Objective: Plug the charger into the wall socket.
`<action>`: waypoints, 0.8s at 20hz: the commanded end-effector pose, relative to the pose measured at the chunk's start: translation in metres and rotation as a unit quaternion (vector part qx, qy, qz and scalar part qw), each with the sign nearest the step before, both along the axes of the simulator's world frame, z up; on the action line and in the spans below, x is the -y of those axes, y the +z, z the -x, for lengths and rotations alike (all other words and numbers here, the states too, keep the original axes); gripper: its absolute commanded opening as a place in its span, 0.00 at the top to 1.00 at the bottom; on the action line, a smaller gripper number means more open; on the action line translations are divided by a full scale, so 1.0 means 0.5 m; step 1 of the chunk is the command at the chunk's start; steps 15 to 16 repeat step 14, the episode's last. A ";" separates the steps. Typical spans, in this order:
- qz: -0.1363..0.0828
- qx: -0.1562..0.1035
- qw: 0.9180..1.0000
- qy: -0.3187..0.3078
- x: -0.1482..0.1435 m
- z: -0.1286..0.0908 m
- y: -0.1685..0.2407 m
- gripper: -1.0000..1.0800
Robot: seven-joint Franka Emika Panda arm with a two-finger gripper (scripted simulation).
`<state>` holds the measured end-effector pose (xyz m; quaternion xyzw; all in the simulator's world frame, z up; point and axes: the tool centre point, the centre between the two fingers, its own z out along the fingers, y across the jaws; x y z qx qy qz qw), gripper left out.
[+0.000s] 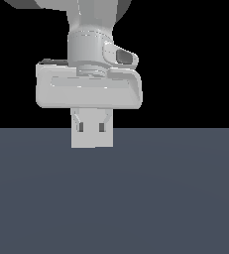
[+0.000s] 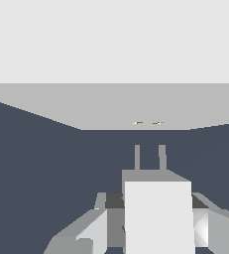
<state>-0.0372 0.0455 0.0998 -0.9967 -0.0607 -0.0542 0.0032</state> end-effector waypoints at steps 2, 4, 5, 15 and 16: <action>0.000 0.000 1.000 0.000 -0.003 -0.027 0.000 1.00; 0.000 0.000 1.000 0.000 -0.005 -0.039 0.000 1.00; 0.000 0.000 1.000 0.000 -0.006 -0.044 0.000 1.00; 0.000 0.000 1.000 0.000 -0.008 -0.058 0.000 1.00; 0.000 0.000 1.000 0.000 -0.008 -0.058 0.000 1.00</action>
